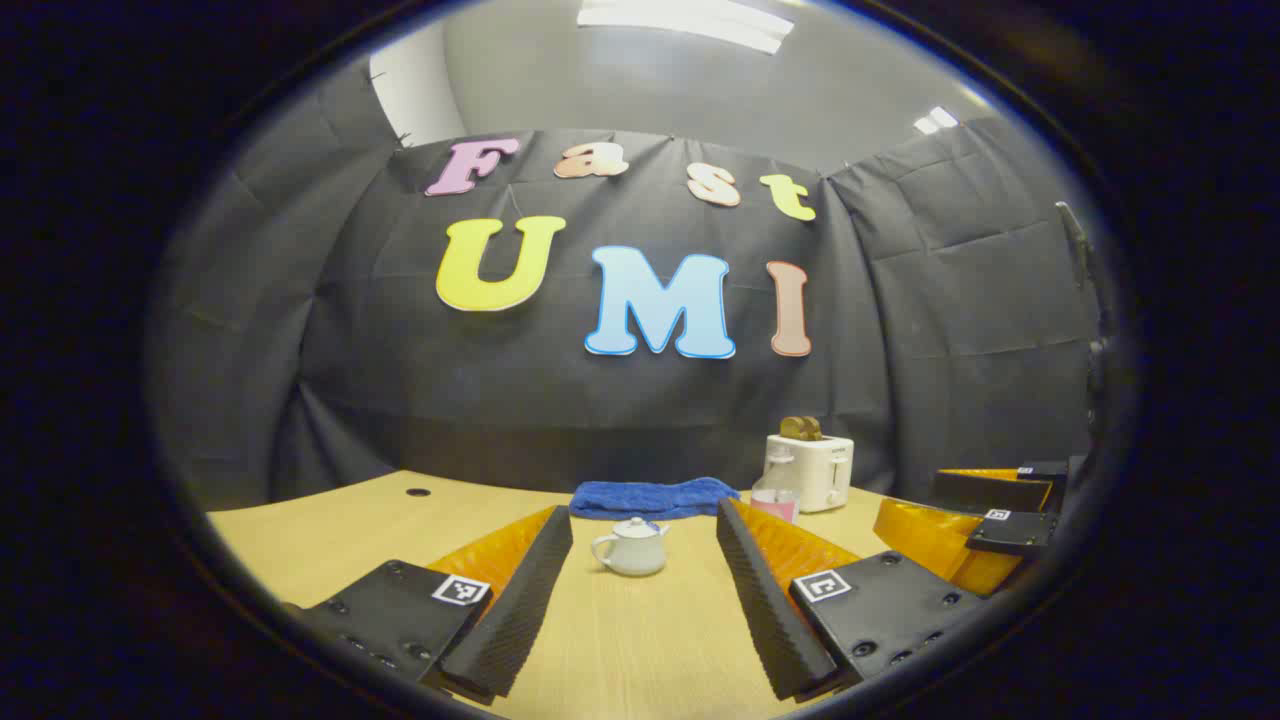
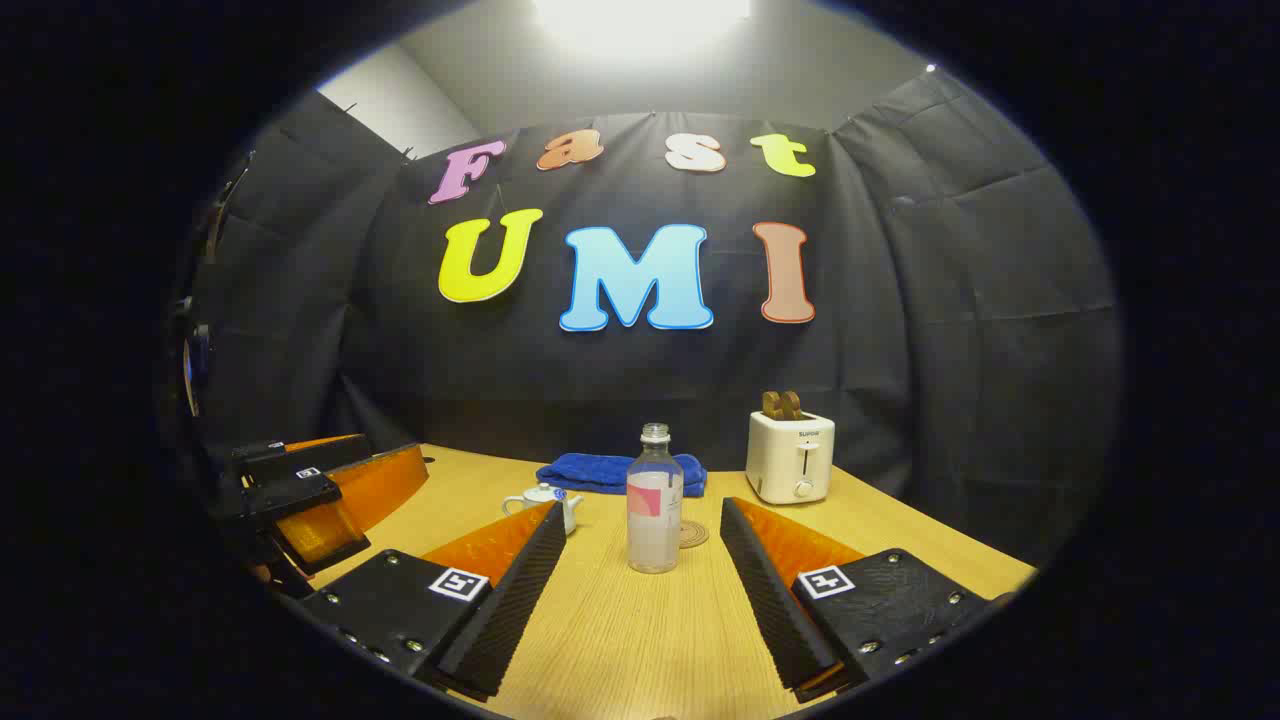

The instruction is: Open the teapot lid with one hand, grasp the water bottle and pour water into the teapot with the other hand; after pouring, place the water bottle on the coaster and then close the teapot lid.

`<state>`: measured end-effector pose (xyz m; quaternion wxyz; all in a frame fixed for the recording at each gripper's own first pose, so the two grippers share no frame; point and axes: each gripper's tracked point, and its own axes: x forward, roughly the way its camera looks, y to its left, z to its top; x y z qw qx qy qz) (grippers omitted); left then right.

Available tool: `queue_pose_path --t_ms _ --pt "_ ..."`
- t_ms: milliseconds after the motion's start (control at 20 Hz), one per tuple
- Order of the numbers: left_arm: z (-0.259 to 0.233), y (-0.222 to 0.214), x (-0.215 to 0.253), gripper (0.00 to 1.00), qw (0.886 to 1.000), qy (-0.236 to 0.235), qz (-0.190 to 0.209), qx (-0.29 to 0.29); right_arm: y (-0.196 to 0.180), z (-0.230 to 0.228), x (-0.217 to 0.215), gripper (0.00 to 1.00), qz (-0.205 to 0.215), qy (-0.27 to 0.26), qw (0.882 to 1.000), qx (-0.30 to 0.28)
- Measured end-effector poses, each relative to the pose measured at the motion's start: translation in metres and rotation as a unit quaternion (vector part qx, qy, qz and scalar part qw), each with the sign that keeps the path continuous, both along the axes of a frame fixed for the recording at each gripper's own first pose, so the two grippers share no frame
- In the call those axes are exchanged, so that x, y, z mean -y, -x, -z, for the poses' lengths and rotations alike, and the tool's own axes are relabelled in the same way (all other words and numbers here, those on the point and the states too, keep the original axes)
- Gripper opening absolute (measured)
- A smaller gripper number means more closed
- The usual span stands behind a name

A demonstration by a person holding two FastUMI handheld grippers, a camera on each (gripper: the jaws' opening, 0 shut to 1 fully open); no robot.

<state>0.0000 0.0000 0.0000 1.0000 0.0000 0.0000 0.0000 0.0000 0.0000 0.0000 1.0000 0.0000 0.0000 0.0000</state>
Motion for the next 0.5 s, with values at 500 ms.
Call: queue_pose_path --t_ms 500 --pt "0.009 0.001 -0.014 0.95 1.0 0.007 0.015 -0.008 0.0 -0.016 -0.004 0.97 0.001 -0.017 1.0 0.019"
